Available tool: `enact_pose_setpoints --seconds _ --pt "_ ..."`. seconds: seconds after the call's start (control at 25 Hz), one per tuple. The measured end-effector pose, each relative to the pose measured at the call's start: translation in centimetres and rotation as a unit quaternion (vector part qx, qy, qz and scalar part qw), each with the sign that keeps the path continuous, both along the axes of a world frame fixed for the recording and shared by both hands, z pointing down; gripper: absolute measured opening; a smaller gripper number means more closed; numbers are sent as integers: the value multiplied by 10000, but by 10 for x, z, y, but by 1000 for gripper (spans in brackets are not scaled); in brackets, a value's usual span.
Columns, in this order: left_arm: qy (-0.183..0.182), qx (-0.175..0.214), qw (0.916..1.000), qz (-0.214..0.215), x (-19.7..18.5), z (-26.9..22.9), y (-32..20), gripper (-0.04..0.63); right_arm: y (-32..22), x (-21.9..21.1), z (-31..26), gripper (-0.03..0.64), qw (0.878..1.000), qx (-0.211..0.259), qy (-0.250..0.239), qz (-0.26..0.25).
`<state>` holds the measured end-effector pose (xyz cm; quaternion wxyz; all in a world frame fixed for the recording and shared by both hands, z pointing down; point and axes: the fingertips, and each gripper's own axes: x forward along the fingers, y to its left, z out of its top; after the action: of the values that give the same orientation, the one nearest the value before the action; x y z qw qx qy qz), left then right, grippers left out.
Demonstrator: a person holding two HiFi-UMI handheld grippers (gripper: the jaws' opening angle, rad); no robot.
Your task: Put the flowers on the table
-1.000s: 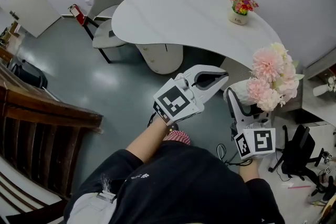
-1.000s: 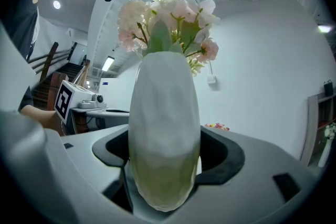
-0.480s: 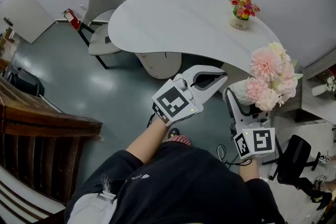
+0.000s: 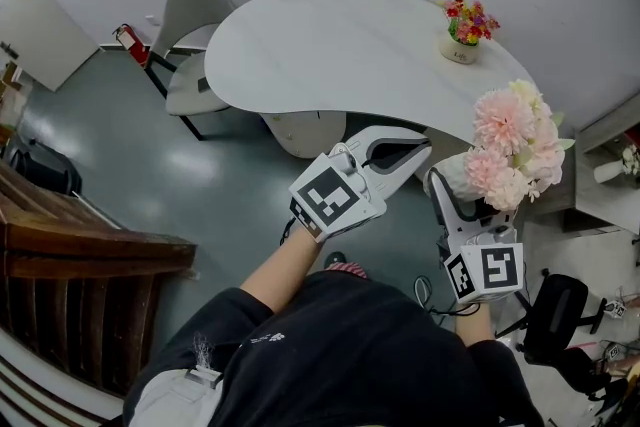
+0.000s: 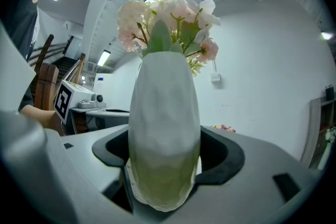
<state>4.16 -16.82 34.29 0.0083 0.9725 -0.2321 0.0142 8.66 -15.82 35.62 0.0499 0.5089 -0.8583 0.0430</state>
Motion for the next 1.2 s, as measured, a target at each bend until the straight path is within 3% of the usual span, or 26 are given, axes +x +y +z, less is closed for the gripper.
enact_pose_setpoints --seconds 1.2 --pt "-36 192 9995 -260 -4 -1 3 -3 -2 -1 -2 371 9996 132 28 -240"
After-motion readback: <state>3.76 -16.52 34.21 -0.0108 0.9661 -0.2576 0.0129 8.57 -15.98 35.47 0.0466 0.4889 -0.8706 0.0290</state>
